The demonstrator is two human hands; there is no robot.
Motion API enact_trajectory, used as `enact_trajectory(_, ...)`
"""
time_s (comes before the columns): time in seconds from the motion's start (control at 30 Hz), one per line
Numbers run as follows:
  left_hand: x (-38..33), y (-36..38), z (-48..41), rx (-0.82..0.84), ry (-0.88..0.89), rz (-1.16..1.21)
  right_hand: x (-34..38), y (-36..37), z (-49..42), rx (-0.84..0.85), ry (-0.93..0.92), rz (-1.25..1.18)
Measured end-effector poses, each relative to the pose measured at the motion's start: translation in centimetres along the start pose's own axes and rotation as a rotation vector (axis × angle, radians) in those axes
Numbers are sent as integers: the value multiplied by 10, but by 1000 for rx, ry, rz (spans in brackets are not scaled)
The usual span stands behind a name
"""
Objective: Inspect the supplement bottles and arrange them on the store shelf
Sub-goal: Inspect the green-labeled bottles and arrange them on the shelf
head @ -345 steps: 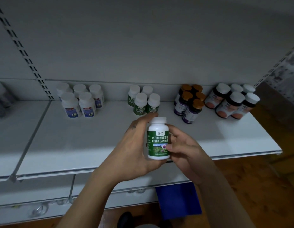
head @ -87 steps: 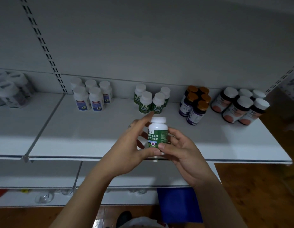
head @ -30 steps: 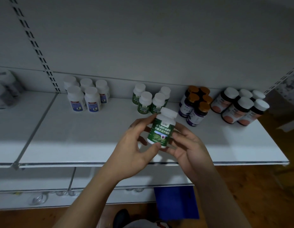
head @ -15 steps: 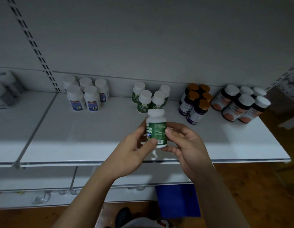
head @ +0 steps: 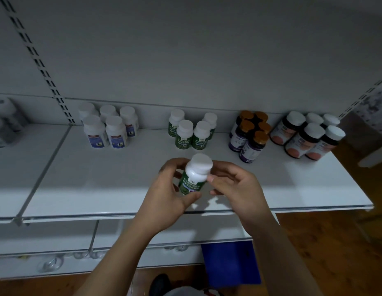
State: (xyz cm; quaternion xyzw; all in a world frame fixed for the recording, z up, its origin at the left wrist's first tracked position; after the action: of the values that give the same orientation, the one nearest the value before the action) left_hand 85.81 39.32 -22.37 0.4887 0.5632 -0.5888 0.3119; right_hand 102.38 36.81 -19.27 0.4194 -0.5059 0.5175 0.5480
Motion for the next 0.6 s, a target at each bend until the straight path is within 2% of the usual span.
enact_trajectory(0.3,4,-3,-4,-10,121,-134,11,3,-6,48,-142,263)
enact_trajectory(0.43,3,-1,-8,2,141,-220,25,3,-21,-19,-198,541)
enact_trajectory(0.6,9,-3,-21,13,151,-295,40,14,-37,11,-200,811)
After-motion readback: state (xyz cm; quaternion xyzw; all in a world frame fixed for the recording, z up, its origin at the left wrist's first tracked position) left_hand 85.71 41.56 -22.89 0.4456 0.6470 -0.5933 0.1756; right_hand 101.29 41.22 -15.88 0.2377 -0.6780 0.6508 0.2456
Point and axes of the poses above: each hand's wrist, its own z-axis away from the middle knuckle, its own y-axis out of the palm, x = y × z, the point moved 2 cm from there along -z, towards the middle knuckle, and after that the axes turned 1 degree about z, right-handed, at the moved point
